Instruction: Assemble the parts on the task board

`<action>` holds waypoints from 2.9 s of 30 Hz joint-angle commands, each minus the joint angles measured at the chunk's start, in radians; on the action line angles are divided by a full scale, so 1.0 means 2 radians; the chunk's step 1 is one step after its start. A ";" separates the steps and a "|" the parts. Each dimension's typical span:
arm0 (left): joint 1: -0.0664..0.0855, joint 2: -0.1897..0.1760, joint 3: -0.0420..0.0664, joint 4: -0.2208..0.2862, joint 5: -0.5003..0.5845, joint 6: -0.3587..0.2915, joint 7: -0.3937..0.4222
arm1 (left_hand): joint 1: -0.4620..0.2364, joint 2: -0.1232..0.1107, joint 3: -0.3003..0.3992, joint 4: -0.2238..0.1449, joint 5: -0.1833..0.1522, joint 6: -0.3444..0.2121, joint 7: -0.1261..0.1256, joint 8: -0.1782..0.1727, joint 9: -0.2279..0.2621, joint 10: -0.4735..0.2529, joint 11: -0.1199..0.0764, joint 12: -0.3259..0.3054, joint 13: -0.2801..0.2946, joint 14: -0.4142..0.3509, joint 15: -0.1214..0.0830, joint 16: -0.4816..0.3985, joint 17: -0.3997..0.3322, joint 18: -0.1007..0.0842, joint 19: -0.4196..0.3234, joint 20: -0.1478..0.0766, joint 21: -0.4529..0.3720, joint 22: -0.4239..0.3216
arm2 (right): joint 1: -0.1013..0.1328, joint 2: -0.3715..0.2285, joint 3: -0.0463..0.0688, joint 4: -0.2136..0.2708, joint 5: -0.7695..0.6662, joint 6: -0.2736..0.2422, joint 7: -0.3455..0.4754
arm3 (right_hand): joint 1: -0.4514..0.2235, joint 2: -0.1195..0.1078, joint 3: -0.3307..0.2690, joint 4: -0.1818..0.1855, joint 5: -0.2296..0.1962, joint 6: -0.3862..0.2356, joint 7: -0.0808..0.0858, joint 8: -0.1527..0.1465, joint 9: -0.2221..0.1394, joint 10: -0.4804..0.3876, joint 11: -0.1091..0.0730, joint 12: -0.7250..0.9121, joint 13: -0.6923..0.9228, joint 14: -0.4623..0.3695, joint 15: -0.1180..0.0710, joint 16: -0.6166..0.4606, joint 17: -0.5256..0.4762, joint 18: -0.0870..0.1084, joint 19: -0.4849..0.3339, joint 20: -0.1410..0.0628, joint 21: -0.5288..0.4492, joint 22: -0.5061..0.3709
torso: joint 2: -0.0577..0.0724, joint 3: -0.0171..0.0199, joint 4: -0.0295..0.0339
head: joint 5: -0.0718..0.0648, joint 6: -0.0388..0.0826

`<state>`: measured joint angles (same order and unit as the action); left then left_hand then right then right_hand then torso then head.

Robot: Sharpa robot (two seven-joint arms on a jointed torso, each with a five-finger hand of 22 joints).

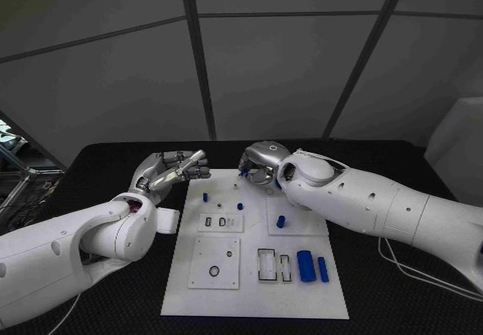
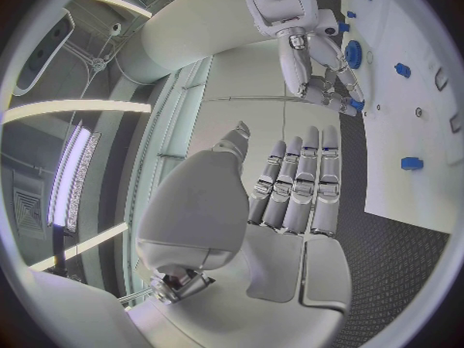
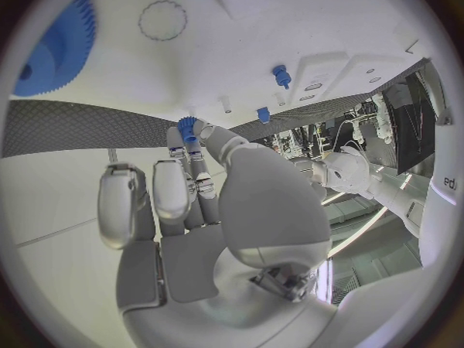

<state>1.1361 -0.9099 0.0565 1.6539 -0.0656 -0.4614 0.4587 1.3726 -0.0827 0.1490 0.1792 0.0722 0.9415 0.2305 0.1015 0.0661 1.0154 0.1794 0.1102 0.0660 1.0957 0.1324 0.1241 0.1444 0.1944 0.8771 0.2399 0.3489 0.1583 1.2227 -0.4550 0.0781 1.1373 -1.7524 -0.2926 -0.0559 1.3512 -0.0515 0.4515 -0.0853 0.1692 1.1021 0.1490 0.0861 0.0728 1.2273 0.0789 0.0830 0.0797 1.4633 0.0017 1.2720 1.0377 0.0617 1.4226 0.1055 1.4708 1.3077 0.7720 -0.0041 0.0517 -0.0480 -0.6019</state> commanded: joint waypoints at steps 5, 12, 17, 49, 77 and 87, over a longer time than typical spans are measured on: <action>0.001 0.001 0.001 0.001 -0.003 0.006 0.001 | -0.002 0.002 0.000 -0.003 -0.002 0.001 0.005 -0.003 0.000 0.000 0.002 -0.003 0.000 -0.002 0.001 -0.002 0.000 -0.008 -0.003 0.000 0.000 -0.001 | 0.002 0.011 0.000 -0.013 0.001 0.006 0.011 | 0.000 -0.005 0.003 0.000 0.000 -0.002 0.003 -0.001 0.000 -0.004 0.002 -0.003 0.001 0.015 0.000 0.001 0.000 -0.008 -0.001 0.002 0.002 0.026 | 0.000 0.0001 -0.0002 | 0.001 -0.001; 0.001 0.002 0.001 0.001 -0.003 0.006 0.001 | -0.003 0.002 0.000 -0.003 -0.002 0.001 0.005 -0.003 0.000 0.000 0.002 -0.004 0.000 -0.004 0.001 -0.003 0.001 -0.008 -0.004 0.000 -0.001 -0.001 | 0.002 0.020 0.000 -0.021 0.001 0.011 0.013 | -0.001 -0.005 0.004 0.000 0.000 -0.003 0.004 -0.002 0.000 -0.005 0.002 -0.004 0.000 0.014 0.000 0.000 -0.001 -0.007 -0.002 0.002 0.002 0.025 | 0.000 0.0002 -0.0004 | 0.002 0.000; 0.001 0.002 0.001 0.002 -0.003 0.005 0.000 | -0.003 0.002 0.000 -0.003 -0.002 0.001 0.005 -0.003 0.000 0.000 0.002 -0.004 0.000 -0.004 0.001 -0.003 0.001 -0.008 -0.004 0.000 -0.001 -0.001 | 0.002 0.025 0.000 -0.028 0.001 0.020 0.014 | -0.002 -0.005 0.004 0.001 -0.001 -0.004 0.004 -0.003 0.000 -0.006 0.003 -0.005 0.000 0.014 0.001 0.000 -0.003 -0.007 -0.003 0.003 0.001 0.024 | 0.000 -0.0001 -0.0005 | 0.003 -0.001; 0.002 -0.005 0.001 0.000 -0.003 0.009 -0.001 | -0.003 0.003 0.000 -0.005 -0.002 0.001 0.006 -0.004 0.000 0.000 0.003 -0.005 0.000 -0.006 0.002 -0.007 0.001 -0.008 -0.007 0.001 -0.002 -0.001 | 0.001 -0.054 0.000 0.055 0.024 -0.029 -0.006 | -0.019 -0.030 -0.044 0.014 0.000 -0.100 0.006 -0.007 0.000 -0.135 0.019 0.029 -0.005 -0.016 0.013 -0.099 -0.147 0.027 -0.112 0.015 -0.099 -0.147 | -0.002 0.0021 -0.0064 | 0.008 0.003; 0.002 0.001 0.001 -0.012 -0.003 0.019 -0.006 | -0.003 0.004 0.000 -0.006 -0.002 0.003 0.005 -0.004 0.000 0.002 0.002 -0.004 0.001 -0.006 0.002 -0.009 0.001 -0.007 -0.008 0.002 -0.002 -0.002 | 0.003 -0.148 0.001 0.098 0.131 0.091 -0.081 | 0.040 -0.042 -0.242 0.185 0.076 -0.114 0.008 0.030 0.001 0.063 -0.001 0.594 0.549 0.036 0.000 0.104 0.165 -0.014 0.022 0.003 0.016 0.060 | -0.003 0.0044 -0.0102 | 0.002 0.000; 0.002 0.001 0.001 -0.012 -0.003 0.019 -0.007 | -0.003 0.004 0.000 -0.006 -0.002 0.003 0.005 -0.004 0.000 0.002 0.002 -0.004 0.001 -0.006 0.002 -0.009 0.001 -0.007 -0.008 0.002 -0.002 -0.002 | 0.003 -0.141 0.001 0.089 0.123 0.079 -0.090 | 0.037 -0.027 -0.242 0.181 0.081 -0.109 0.009 0.042 0.000 0.124 0.001 0.690 0.671 0.043 0.003 0.126 0.210 -0.023 0.048 0.006 0.034 0.097 | -0.004 0.0049 -0.0108 | 0.003 -0.003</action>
<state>1.1378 -0.9084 0.0575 1.6291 -0.0662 -0.4368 0.4428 1.3726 -0.0828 0.1490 0.1737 0.0722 0.9451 0.2341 0.0984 0.0662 1.0155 0.1793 0.1062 0.0659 1.0922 0.1358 0.1106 0.1457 0.1945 0.8661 0.2433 0.3488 0.1563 1.2292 -0.7373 0.0818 1.3166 -1.4968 -0.1422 -0.2144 1.4262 -0.1150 -0.0323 0.2831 0.3251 0.8794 0.1623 0.1676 0.0727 1.4616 0.0803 1.4604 1.3081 1.4667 0.0020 1.5213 1.3081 0.0301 1.4619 0.1123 1.5334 1.3080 0.7654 0.0048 0.0309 -0.0441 -0.6055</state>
